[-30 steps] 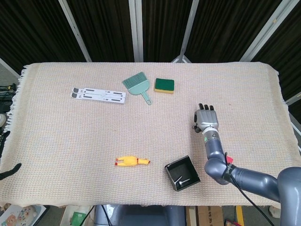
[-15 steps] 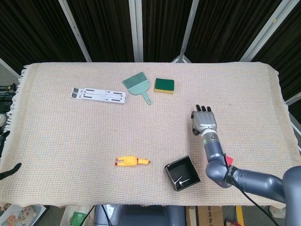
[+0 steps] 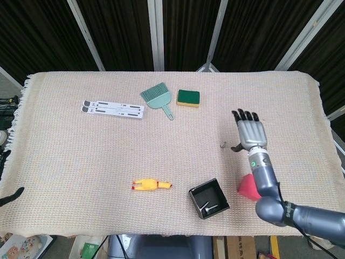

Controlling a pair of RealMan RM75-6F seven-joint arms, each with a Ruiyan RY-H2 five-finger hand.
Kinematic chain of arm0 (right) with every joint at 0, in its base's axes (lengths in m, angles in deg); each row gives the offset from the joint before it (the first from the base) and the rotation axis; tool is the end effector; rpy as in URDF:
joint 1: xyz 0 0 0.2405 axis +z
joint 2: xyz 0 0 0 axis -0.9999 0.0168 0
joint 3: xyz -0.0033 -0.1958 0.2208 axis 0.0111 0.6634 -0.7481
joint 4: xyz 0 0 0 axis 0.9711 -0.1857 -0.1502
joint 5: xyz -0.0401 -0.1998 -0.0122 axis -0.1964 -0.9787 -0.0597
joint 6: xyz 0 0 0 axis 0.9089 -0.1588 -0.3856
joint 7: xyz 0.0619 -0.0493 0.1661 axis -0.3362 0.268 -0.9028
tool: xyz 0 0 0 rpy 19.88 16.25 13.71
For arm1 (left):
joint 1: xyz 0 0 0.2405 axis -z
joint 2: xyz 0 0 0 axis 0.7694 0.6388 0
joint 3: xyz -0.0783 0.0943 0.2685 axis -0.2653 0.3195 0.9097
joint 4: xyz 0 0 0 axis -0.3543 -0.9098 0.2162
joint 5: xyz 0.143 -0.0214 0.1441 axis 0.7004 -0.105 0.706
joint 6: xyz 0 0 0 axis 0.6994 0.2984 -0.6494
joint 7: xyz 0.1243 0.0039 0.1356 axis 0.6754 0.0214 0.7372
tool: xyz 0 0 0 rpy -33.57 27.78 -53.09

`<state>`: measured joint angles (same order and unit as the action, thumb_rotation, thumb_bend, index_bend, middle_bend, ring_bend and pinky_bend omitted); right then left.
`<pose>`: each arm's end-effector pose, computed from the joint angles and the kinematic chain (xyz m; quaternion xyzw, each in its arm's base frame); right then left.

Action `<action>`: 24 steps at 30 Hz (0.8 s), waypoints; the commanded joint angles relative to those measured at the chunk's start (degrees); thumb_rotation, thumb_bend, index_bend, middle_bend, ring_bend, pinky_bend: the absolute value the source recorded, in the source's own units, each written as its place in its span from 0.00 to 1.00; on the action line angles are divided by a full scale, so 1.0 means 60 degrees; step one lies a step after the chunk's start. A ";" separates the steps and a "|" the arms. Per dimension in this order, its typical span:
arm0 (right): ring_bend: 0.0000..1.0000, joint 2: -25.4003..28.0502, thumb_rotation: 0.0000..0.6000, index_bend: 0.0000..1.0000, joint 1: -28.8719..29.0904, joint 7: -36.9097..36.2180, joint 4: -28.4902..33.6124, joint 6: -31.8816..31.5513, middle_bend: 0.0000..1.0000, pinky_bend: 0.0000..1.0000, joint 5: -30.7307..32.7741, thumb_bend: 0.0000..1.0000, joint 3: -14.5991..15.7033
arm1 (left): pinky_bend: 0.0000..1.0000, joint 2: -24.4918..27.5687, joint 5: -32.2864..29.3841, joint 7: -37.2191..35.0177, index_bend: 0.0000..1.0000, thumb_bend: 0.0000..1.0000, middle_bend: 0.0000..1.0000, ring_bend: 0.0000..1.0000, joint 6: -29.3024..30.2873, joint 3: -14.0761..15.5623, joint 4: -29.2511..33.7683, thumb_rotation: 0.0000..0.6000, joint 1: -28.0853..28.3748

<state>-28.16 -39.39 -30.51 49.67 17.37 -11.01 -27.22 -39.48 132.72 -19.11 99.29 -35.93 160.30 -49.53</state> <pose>-0.1856 -0.4404 0.1077 0.6341 -0.4501 0.2844 0.5607 -0.3441 0.2028 0.2043 -0.5592 -0.3460 -0.3705 0.6560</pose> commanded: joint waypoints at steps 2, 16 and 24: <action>0.00 0.1887 1.00 0.03 -0.2164 -0.2336 0.1511 -0.2131 0.00 0.00 -0.3045 0.13 0.0165 | 0.00 0.0000 0.0029 -0.0001 0.11 0.23 0.00 0.00 0.0006 0.0015 0.0015 1.00 -0.0003; 0.00 0.1412 1.00 0.03 -0.6646 -0.5207 0.0331 -0.6441 0.00 0.00 -0.8848 0.13 0.2827 | 0.00 0.0051 0.0250 -0.0191 0.11 0.23 0.00 0.00 0.0215 0.0079 0.0022 1.00 -0.0101; 0.00 0.0867 1.00 0.03 -0.6938 -0.5153 -0.0683 -0.5903 0.00 0.00 -1.0418 0.13 0.3551 | 0.00 0.0168 0.0291 -0.0532 0.11 0.23 0.00 0.00 0.0278 0.0065 -0.0049 1.00 -0.0142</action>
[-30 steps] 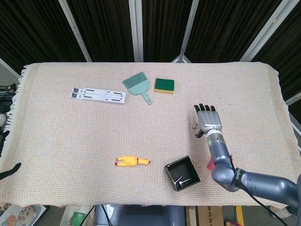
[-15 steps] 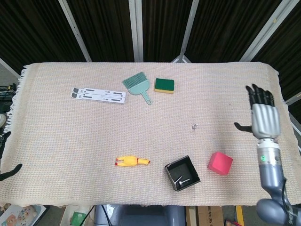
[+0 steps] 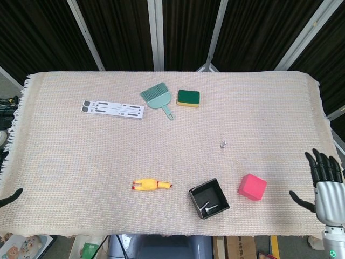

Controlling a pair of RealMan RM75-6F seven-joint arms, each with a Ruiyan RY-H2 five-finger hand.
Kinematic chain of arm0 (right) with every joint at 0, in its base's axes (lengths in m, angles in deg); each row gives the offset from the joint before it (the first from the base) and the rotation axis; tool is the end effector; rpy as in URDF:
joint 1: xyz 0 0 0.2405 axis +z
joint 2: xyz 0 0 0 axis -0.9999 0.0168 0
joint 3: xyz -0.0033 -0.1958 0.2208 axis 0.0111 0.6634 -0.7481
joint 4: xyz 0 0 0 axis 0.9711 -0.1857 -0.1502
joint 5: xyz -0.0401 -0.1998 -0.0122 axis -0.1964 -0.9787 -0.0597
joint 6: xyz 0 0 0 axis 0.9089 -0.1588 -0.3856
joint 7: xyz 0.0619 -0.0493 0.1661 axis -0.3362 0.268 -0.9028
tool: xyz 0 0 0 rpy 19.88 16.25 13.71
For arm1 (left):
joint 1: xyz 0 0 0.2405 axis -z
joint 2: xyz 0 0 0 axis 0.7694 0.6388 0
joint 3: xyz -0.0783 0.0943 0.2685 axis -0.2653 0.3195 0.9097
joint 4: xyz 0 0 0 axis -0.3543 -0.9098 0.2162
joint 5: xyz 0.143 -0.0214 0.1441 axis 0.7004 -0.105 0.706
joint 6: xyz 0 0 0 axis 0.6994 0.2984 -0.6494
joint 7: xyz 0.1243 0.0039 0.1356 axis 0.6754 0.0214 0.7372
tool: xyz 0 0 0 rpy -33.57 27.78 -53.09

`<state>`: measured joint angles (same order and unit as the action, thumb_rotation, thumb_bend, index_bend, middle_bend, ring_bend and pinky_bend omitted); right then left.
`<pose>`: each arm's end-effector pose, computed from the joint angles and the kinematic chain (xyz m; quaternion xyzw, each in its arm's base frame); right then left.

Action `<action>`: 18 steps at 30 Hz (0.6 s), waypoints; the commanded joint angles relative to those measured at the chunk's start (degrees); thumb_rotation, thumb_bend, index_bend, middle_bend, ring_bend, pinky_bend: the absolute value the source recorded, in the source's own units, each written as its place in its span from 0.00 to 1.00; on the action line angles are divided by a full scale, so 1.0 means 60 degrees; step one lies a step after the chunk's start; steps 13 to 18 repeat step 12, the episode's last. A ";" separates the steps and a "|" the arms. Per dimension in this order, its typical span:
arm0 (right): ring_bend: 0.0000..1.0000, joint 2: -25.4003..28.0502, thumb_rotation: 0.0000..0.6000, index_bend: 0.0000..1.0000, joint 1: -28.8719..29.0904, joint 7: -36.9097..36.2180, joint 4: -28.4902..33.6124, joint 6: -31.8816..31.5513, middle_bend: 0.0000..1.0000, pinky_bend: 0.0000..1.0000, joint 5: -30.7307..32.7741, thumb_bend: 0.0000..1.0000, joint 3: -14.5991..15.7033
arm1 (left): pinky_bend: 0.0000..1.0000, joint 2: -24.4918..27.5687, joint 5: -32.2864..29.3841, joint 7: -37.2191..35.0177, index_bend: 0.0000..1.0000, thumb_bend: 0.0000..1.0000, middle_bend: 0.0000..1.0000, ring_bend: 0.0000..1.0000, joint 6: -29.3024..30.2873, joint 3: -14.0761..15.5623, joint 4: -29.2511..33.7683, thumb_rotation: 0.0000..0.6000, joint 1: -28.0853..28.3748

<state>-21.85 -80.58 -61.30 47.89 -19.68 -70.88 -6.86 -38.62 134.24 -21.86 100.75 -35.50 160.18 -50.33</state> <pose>-0.3065 -0.2077 0.1995 0.5636 -0.3500 0.4391 0.6059 -0.3422 0.1965 0.2110 -0.5552 -0.3465 -0.3869 0.6496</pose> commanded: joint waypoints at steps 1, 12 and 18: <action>0.00 -0.0221 1.00 0.03 -0.0060 0.0053 -0.0500 0.0326 0.00 0.00 -0.0536 0.13 0.0156 | 0.00 0.0030 0.0056 -0.0106 0.11 0.23 0.00 0.00 0.0044 -0.0007 -0.0046 1.00 -0.0009; 0.00 -0.0245 1.00 0.03 -0.0219 0.0186 -0.0755 0.0789 0.00 0.00 -0.0507 0.13 -0.0202 | 0.00 0.0107 0.0116 -0.0392 0.11 0.23 0.00 0.00 -0.0044 0.0036 -0.0158 1.00 0.0006; 0.00 -0.0245 1.00 0.03 -0.0219 0.0186 -0.0755 0.0789 0.00 0.00 -0.0507 0.13 -0.0202 | 0.00 0.0107 0.0116 -0.0392 0.11 0.23 0.00 0.00 -0.0044 0.0036 -0.0158 1.00 0.0006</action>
